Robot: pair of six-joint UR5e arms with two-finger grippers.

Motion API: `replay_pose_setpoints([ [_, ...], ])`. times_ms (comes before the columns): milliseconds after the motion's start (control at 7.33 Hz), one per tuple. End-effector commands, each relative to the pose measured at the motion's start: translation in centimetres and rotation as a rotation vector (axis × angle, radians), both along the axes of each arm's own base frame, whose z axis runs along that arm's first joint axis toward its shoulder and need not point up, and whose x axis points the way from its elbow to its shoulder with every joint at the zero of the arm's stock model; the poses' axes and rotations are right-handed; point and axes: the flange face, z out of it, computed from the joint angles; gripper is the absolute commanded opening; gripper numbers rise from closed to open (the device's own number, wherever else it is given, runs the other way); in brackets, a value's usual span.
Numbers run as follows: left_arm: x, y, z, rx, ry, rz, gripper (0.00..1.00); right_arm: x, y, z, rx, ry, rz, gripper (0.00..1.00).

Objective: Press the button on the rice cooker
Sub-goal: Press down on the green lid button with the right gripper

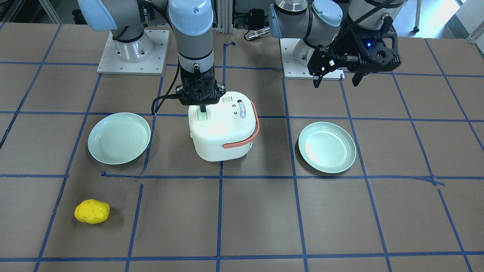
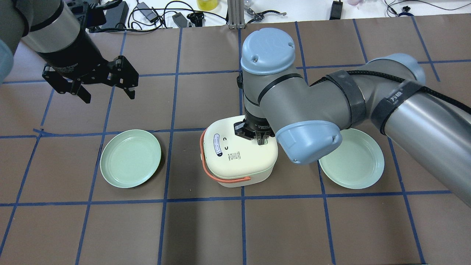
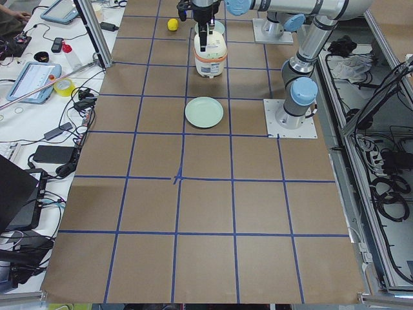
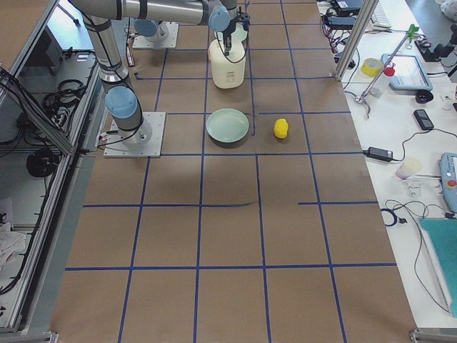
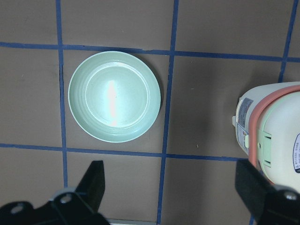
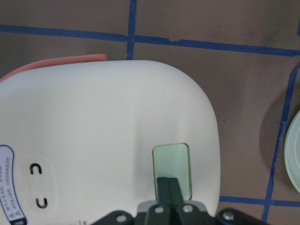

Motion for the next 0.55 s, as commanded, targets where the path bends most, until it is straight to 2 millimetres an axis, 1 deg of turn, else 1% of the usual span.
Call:
replay_pose_setpoints([
  [0,0.0,0.0,0.0,0.000,0.000,0.001,1.00,0.2,-0.5,-0.4,-0.012,-0.004,0.000,0.00],
  [136,0.0,0.0,0.0,0.000,0.000,0.000,1.00,0.1,-0.6,-0.1,-0.019,-0.002,-0.003,0.05],
  [273,0.0,0.0,0.0,0.000,0.000,0.001,1.00,-0.4,-0.8,1.0,-0.046,0.039,-0.003,0.99],
  [409,0.0,0.0,0.0,0.000,0.000,0.000,1.00,-1.2,-0.8,2.5,-0.094,0.086,-0.005,1.00],
])
